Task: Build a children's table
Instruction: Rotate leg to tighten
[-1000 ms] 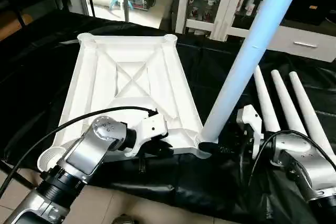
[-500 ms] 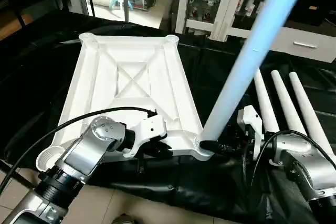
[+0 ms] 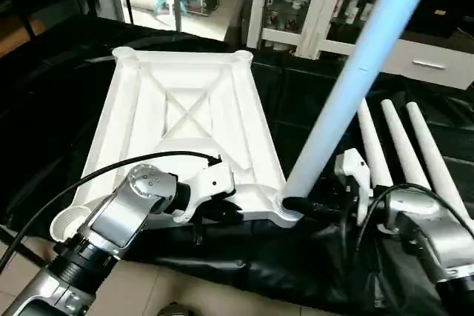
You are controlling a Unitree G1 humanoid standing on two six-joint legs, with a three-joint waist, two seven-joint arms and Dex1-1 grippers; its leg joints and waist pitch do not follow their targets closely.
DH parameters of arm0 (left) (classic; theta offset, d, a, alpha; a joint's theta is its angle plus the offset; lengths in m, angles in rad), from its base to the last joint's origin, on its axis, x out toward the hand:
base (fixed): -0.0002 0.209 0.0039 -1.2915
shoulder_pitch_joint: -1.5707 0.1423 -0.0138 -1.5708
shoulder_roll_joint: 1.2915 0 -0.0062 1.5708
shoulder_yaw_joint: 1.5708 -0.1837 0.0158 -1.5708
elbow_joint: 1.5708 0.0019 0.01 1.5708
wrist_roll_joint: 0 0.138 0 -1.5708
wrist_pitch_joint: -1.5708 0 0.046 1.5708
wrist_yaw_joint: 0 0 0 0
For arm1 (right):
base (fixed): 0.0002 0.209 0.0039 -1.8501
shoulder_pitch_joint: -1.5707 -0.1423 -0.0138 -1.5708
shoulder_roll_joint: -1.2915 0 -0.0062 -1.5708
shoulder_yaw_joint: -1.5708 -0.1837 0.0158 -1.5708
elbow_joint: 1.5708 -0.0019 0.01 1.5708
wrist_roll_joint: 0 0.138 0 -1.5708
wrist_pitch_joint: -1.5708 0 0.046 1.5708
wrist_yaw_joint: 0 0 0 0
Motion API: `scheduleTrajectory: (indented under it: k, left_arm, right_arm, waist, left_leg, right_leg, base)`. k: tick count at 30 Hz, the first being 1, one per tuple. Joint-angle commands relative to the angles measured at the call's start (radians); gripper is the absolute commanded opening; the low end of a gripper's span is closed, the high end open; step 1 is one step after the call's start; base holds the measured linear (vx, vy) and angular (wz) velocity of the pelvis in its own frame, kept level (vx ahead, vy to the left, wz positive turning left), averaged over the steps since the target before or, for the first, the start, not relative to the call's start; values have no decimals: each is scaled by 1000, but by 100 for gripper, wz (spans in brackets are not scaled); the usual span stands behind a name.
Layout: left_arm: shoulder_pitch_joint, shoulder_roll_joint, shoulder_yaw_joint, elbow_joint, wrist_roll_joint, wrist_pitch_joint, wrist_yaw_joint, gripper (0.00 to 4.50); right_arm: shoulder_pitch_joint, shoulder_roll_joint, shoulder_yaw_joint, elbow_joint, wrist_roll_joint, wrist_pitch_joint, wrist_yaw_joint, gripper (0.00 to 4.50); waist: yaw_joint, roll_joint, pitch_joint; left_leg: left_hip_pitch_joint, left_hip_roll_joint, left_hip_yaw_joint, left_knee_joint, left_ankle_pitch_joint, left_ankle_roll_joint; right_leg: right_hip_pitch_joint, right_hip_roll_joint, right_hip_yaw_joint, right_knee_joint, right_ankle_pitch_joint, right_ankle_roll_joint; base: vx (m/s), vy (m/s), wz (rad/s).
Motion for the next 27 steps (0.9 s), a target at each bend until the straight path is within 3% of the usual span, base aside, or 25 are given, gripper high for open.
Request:
scheduleTrajectory:
  k: [1, 3, 4, 5, 6, 8, 11, 15, 17, 20, 23, 26, 27]
  left_arm:
    - [-40, -71, 25, 37, 14, 35, 103, 0]
    - [-64, -133, 60, 85, 30, 85, 217, 0]
    - [-64, -133, 60, 85, 30, 85, 217, 0]
    - [-80, -184, 87, 114, 33, 123, 294, 0]
    - [-80, -184, 87, 114, 33, 123, 294, 0]
    - [-103, -244, 114, 158, 42, 151, 391, 0]
    - [-144, -313, 135, 228, 66, 150, 501, 0]
    - [-171, -333, 137, 250, 73, 145, 523, 0]
    - [-178, -327, 135, 250, 76, 140, 521, 0]
    - [-176, -322, 133, 245, 73, 146, 515, 0]
    - [-161, -305, 125, 238, 76, 143, 491, 0]
    - [-141, -281, 113, 210, 73, 130, 458, 0]
    - [-127, -265, 107, 191, 68, 115, 435, 0]
  right_arm:
    - [-29, 43, -13, 118, -106, 20, -214, 200]
    - [-52, 97, -20, 163, -141, 40, -343, 197]
    - [-52, 97, -20, 163, -141, 40, -343, 197]
    - [-72, 153, -27, 195, -166, 59, -459, 195]
    - [-72, 153, -27, 195, -166, 59, -459, 195]
    - [-106, 231, -31, 252, -221, 83, -644, 195]
    - [-153, 345, -23, 335, -283, 105, -869, 195]
    - [-185, 435, -22, 374, -268, 101, -935, 195]
    - [-202, 451, -17, 383, -255, 47, -901, 195]
    - [-205, 453, -21, 378, -250, 33, -896, 195]
    - [-200, 445, -20, 338, -222, -43, -813, 195]
    - [-184, 425, -50, 277, -178, -36, -765, 265]
    - [-171, 401, -56, 236, -157, -29, -720, 264]
  waist:
    - [-6, 0, -50]
    - [-21, -2, -47]
    - [-21, -2, -47]
    - [-25, -4, -46]
    - [-29, -5, -44]
    - [-33, -2, -48]
    - [-54, -1, -51]
    - [-56, 7, -52]
    - [-53, 8, -55]
    - [-52, 7, -54]
    - [-49, 7, -54]
    - [-46, 9, -57]
    - [-45, 8, -58]
  left_leg:
    - [21, 51, -21, -82, -235, -7]
    - [27, 47, -27, -86, -320, -49]
    - [27, 47, -27, -86, -320, -49]
    - [25, 46, -30, -86, -344, -50]
    - [25, 44, -32, -89, -362, -55]
    - [24, 44, -36, -90, -367, -57]
    - [28, 39, -41, -90, -400, -81]
    - [26, 41, -41, -96, -411, -63]
    - [28, 43, -38, -97, -393, -56]
    - [26, 45, -35, -97, -377, -48]
    - [27, 45, -33, -96, -379, -42]
    - [24, 47, -30, -96, -330, -30]
    - [22, 47, -30, -96, -316, -26]
  right_leg:
    - [33, -71, 27, -82, -222, -196]
    - [28, -74, 25, -97, -365, -158]
    - [28, -74, 25, -97, -365, -158]
    - [27, -76, 27, -103, -413, -133]
    - [23, -76, 25, -108, -453, -117]
    - [25, -77, 22, -109, -465, -103]
    - [17, -76, 15, -112, -488, -87]
    - [19, -75, 12, -113, -400, -94]
    - [22, -76, 11, -109, -335, -107]
    - [23, -75, 12, -108, -307, -117]
    - [22, -78, 13, -111, -320, -118]
    - [26, -74, 14, -103, -244, -132]
    - [30, -73, 14, -101, -221, -135]
  base:
    - [0, 0, 0]
    - [0, 0, 0]
    - [0, 0, 0]
    - [0, 0, 0]
    - [0, 0, 0]
    - [0, 0, 0]
    - [0, 0, 0]
    - [0, 0, 0]
    - [0, 0, 0]
    - [0, 0, 0]
    - [0, 0, 0]
    - [0, 0, 0]
    - [0, 0, 0]
